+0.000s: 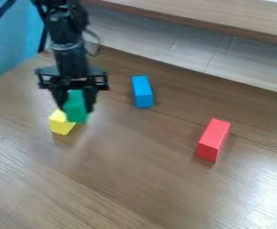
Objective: Pick the green block and put it on the table
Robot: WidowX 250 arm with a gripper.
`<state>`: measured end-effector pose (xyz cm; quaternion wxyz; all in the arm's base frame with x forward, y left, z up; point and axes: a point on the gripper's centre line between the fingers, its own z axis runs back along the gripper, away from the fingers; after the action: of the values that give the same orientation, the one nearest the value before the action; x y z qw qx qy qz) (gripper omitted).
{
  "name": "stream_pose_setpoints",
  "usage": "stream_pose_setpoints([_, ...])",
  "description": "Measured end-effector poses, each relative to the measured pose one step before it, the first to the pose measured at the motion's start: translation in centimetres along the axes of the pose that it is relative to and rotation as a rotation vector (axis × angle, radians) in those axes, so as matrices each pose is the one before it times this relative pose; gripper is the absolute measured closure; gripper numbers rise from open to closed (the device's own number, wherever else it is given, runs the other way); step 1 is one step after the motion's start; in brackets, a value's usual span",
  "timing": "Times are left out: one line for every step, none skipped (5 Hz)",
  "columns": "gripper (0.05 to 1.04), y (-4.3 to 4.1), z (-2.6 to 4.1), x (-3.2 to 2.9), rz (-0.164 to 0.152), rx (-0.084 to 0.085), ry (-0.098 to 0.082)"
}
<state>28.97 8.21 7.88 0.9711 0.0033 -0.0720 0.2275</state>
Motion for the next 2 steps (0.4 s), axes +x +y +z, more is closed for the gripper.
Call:
stream_pose_setpoints([0.498, -3.477, -0.245, -1.212, -0.1596, -0.0459, 0.0194])
stream_pose_setpoints([0.498, -2.060, -0.460, -0.976, -0.0945, -0.0118, 0.0177])
